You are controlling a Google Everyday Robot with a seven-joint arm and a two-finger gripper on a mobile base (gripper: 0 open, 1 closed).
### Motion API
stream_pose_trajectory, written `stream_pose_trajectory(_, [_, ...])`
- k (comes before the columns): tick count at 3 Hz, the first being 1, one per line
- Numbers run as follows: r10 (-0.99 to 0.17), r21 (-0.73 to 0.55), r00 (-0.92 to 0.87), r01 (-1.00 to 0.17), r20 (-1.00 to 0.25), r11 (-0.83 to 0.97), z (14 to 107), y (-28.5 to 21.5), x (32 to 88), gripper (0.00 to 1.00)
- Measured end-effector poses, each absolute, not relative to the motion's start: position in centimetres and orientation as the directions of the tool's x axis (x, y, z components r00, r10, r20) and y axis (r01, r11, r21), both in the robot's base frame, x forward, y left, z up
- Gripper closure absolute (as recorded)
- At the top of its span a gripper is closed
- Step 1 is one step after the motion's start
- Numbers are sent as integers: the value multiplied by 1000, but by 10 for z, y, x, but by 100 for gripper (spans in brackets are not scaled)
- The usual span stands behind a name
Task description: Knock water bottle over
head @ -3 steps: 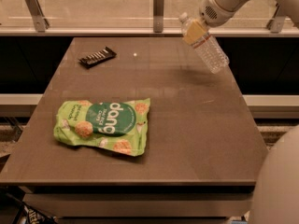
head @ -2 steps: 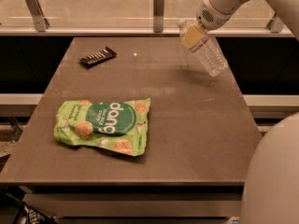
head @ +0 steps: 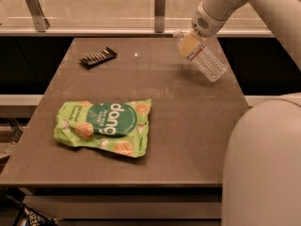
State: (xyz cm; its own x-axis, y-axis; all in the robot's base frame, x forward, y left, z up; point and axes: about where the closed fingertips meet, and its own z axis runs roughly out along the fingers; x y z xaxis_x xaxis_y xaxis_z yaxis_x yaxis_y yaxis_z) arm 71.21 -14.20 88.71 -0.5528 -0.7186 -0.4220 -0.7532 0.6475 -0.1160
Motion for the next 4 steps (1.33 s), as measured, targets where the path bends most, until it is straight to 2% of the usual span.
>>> stream_pose_trajectory(4, [-735, -17, -527, -808, -426, 589, 850, -115, 731, 100])
